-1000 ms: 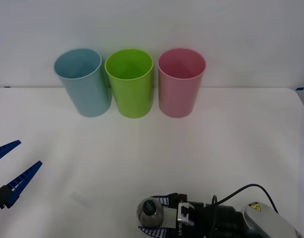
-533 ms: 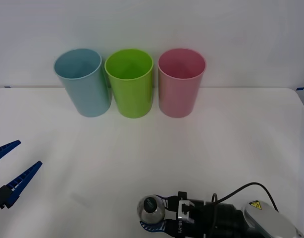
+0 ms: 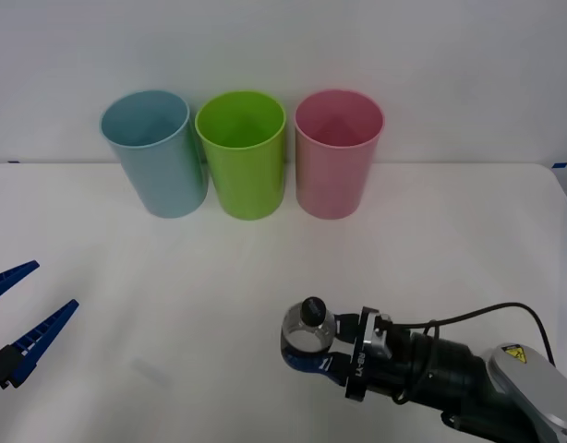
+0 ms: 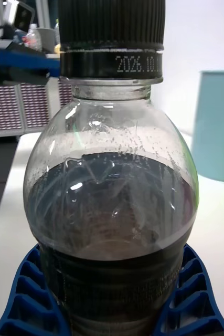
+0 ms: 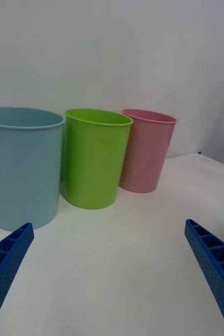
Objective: Grasp the object on the table and drop it into the matching bin: aluminum can to the light blue bin, PET bottle to the pink bin.
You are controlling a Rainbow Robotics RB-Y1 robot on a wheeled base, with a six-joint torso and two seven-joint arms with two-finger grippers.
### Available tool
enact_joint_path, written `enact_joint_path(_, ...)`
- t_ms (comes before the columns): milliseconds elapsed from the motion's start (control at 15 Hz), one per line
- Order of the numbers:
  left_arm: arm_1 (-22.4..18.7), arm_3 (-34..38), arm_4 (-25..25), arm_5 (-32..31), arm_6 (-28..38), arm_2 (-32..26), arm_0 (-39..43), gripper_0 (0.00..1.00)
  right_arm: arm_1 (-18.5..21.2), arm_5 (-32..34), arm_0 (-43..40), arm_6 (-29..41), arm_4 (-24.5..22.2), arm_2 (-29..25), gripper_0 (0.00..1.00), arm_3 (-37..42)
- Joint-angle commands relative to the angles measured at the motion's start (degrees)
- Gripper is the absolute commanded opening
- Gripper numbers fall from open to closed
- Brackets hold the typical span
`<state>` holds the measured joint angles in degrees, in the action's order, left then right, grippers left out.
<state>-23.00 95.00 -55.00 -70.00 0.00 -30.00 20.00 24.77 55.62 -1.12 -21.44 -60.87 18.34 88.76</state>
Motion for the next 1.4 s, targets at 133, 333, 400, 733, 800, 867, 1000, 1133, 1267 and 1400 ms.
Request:
enact_joint_path(133, 0.0, 0.0, 0.0, 0.0, 0.0, 0.0, 0.0, 1.00, 1.7, -3.7, 0.0, 8.9, 0.8, -4.9, 0.00, 6.2)
enact_joint_path(333, 0.0, 0.0, 0.0, 0.0, 0.0, 0.0, 0.0, 1.00, 3.1, -7.5, 0.2, 16.0, 0.8, -8.1, 0.00, 11.7)
enact_joint_path(400, 0.0, 0.0, 0.0, 0.0, 0.0, 0.0, 0.0, 1.00, 3.6, -8.7, 0.6, 18.4, 0.8, -9.0, 0.00, 13.0)
enact_joint_path(733, 0.0, 0.0, 0.0, 0.0, 0.0, 0.0, 0.0, 1.00, 6.5, -16.7, 6.3, 27.5, 0.8, -10.4, 0.00, 15.1)
enact_joint_path(800, 0.0, 0.0, 0.0, 0.0, 0.0, 0.0, 0.0, 1.00, 7.1, -18.7, 8.1, 28.8, 0.8, -10.4, 0.00, 15.1)
enact_joint_path(867, 0.0, 0.0, 0.0, 0.0, 0.0, 0.0, 0.0, 1.00, 7.5, -20.1, 9.5, 30.1, 0.8, -10.4, 0.00, 15.1)
enact_joint_path(1000, 0.0, 0.0, 0.0, 0.0, 0.0, 0.0, 0.0, 1.00, 8.3, -23.8, 13.1, 33.7, -0.6, -10.3, 0.00, 15.0)
enact_joint_path(1133, 0.0, 0.0, 0.0, 0.0, 0.0, 0.0, 0.0, 1.00, 8.6, -25.9, 15.4, 37.3, -2.4, -10.3, 0.00, 14.4)
enact_joint_path(1267, 0.0, 0.0, 0.0, 0.0, 0.0, 0.0, 0.0, 1.00, 8.8, -26.8, 18.6, 38.7, -2.9, -10.3, 0.00, 11.7)
enact_joint_path(1400, 0.0, 0.0, 0.0, 0.0, 0.0, 0.0, 0.0, 1.00, 8.8, -26.7, 22.9, 38.8, -3.0, -10.3, 0.00, 7.1)
